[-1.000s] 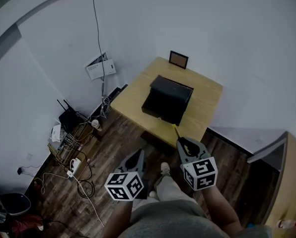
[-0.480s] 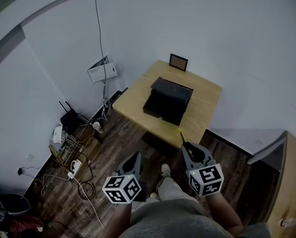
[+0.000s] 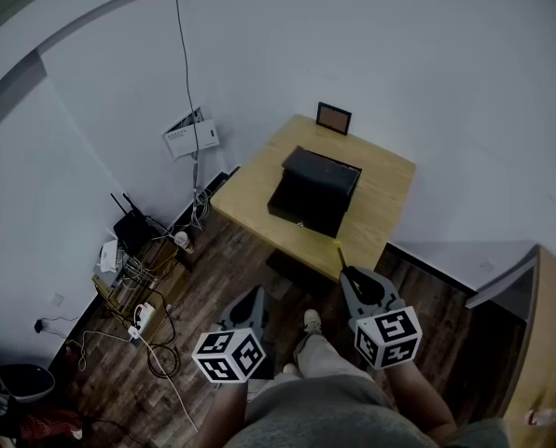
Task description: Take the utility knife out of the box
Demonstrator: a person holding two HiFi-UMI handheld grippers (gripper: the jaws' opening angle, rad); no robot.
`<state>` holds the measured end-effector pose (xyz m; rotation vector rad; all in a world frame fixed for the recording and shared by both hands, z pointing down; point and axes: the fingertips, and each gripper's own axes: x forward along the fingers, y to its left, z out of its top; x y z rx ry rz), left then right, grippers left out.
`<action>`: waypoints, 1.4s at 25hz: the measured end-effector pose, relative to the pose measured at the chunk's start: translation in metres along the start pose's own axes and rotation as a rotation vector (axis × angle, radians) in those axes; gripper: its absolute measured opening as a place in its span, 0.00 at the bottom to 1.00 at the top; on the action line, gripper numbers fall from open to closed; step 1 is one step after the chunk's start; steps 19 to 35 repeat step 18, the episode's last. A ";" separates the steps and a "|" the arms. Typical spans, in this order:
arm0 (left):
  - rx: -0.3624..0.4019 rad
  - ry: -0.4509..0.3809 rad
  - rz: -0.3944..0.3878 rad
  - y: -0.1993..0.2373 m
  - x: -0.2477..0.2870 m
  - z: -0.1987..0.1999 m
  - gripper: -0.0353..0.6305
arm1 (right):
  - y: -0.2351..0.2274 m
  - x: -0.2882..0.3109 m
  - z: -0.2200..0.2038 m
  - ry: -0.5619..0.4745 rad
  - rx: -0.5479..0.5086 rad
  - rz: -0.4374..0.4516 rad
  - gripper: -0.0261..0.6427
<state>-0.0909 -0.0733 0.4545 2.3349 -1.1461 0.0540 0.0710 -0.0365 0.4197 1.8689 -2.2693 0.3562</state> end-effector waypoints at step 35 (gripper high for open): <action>-0.006 0.012 -0.004 0.001 0.015 0.000 0.06 | -0.005 0.009 0.004 -0.015 0.021 -0.006 0.10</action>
